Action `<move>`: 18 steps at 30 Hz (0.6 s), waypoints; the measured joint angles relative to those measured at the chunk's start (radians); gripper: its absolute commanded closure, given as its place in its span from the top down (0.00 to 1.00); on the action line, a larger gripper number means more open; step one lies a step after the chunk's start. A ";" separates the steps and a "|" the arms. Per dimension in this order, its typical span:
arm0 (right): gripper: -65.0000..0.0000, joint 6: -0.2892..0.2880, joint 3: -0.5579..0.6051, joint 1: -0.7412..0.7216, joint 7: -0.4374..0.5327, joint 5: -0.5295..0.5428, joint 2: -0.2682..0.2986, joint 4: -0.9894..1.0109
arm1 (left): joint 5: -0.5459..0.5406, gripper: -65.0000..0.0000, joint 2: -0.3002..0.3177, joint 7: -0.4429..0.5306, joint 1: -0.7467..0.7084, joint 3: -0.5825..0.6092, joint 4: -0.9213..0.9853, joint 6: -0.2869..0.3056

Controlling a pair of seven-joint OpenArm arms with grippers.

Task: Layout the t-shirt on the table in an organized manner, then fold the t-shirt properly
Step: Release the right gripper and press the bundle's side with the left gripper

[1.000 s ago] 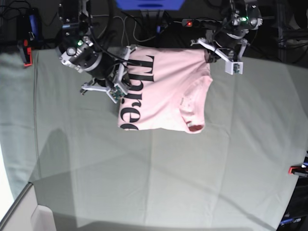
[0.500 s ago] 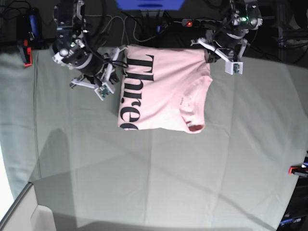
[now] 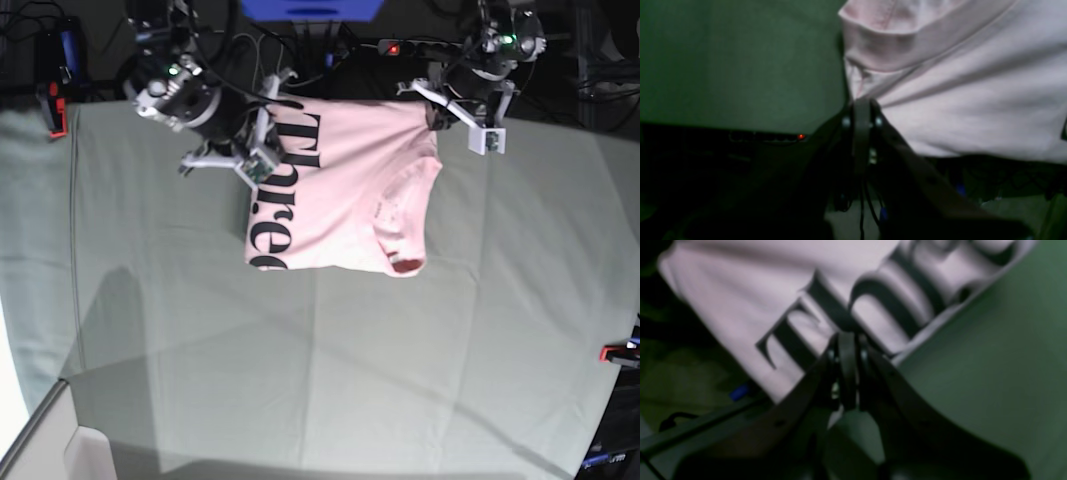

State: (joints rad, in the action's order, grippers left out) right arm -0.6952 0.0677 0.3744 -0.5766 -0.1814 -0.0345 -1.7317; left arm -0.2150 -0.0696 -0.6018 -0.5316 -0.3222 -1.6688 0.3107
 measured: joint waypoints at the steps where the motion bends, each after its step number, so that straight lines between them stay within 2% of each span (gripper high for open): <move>1: 0.00 0.000 -0.002 -0.014 0.003 0.002 0.001 0.029 | 0.000 0.00 0.000 0.000 0.000 0.000 0.000 0.000; 10: 0.00 0.000 -0.018 -0.038 0.092 0.011 0.038 0.143 | 0.001 0.00 0.000 0.000 -0.001 0.000 0.000 0.000; 14: 0.00 0.001 -0.066 0.005 0.075 -0.004 0.040 0.039 | 0.000 0.00 0.001 0.000 0.000 0.000 0.000 0.000; 18: 0.00 0.000 -0.066 0.053 0.080 0.001 0.043 -0.100 | 0.000 0.00 0.000 -0.006 0.007 0.003 0.000 0.000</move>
State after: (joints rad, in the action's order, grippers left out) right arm -0.6949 0.0013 0.4274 -0.4969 -0.1802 0.0082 -1.8313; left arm -0.2150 -0.0700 -0.6075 -0.5247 -0.3191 -1.6684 0.3107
